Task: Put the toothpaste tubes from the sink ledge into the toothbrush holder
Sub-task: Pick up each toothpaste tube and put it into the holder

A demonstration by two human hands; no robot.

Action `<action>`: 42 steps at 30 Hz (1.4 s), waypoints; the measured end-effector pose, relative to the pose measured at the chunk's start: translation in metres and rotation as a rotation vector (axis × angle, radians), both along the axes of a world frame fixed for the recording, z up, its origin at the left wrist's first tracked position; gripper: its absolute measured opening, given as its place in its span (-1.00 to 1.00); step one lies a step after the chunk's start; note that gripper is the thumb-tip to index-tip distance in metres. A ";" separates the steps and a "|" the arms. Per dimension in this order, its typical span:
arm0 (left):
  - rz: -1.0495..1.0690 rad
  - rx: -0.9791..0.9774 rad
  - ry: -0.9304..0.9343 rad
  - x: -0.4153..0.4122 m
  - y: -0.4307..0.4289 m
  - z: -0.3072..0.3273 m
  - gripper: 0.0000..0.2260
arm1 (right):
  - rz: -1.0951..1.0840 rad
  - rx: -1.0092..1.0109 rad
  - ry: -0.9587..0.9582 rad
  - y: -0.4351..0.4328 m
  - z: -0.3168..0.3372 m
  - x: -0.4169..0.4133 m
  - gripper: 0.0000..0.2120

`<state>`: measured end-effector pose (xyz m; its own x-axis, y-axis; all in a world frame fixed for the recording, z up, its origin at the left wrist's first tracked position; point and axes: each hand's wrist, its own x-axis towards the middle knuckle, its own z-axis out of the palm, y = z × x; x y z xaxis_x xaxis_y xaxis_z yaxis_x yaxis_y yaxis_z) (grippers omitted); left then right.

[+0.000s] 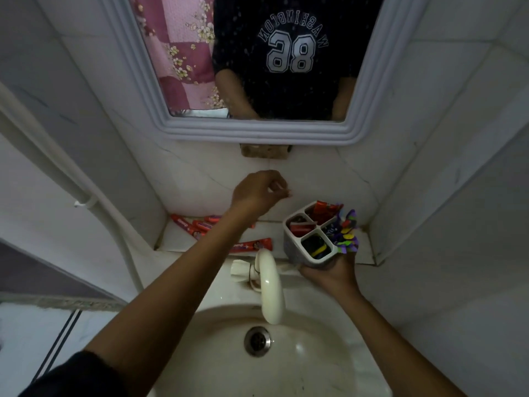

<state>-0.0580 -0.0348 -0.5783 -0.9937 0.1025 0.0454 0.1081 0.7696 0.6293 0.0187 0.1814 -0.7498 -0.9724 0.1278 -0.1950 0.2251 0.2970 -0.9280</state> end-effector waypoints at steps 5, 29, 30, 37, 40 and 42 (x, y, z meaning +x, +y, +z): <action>0.052 -0.363 -0.186 0.018 -0.053 -0.065 -0.80 | -0.014 0.042 0.066 -0.003 0.000 0.000 -0.10; 0.086 0.500 0.173 0.043 -0.001 0.007 -0.80 | 0.028 0.023 0.049 0.000 -0.018 -0.009 -0.04; 0.079 0.492 0.155 0.039 0.006 0.005 -0.79 | 0.021 0.041 0.073 -0.001 -0.016 -0.009 -0.05; 0.141 0.372 -0.062 0.029 0.017 -0.028 -0.52 | 0.011 0.071 0.021 0.009 -0.044 -0.019 0.06; 0.315 0.350 -0.018 0.034 -0.015 -0.038 -0.50 | 0.009 0.055 -0.002 0.007 -0.036 -0.017 0.09; 0.414 0.222 -0.006 0.042 -0.045 -0.059 -0.66 | -0.013 0.057 0.029 0.008 -0.037 -0.017 0.09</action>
<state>-0.0158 -0.0794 -0.6370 -0.9491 -0.3145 0.0152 -0.1841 0.5935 0.7835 0.0021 0.1893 -0.7868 -0.9758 0.1506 -0.1587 0.2025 0.3470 -0.9158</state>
